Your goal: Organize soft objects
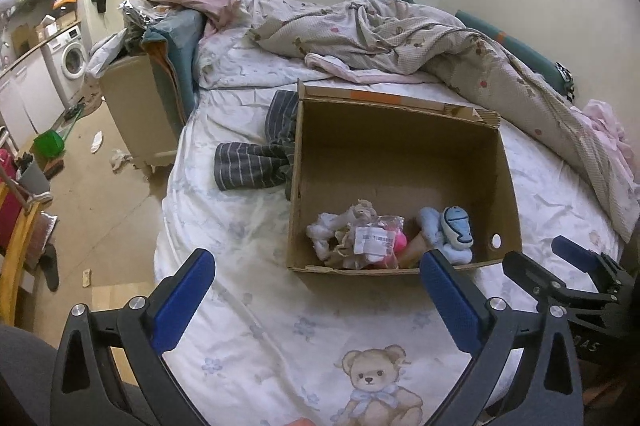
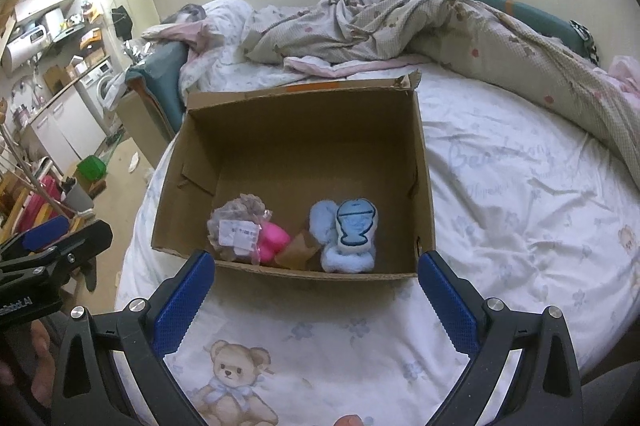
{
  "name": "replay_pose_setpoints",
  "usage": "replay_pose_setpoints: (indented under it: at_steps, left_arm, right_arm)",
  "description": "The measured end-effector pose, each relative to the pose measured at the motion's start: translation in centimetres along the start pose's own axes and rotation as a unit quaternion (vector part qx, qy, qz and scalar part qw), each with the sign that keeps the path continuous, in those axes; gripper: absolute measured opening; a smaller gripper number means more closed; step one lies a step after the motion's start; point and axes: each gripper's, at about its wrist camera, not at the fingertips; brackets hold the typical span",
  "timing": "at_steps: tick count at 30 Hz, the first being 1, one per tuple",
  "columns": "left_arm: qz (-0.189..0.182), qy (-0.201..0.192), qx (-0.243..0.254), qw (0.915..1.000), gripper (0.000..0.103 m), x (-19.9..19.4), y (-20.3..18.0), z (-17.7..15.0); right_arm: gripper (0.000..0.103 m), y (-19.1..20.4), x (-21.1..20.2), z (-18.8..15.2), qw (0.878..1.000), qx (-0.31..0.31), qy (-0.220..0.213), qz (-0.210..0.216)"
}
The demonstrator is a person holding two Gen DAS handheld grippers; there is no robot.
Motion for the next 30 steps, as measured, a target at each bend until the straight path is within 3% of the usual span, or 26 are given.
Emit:
replay_pose_setpoints:
  at_steps: [30]
  left_arm:
    - [-0.003,0.007,0.001,1.0000,0.102,0.34,-0.11,-0.06]
  right_arm:
    - [0.103,-0.19,0.09,0.05,1.000,-0.006,0.002,-0.007]
Point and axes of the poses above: each gripper's, at about its wrist camera, not at the fingertips, and x roughly the way its jaws point, y to its left, z to its top, and after that the axes turned 9 degrees about -x, right-handed
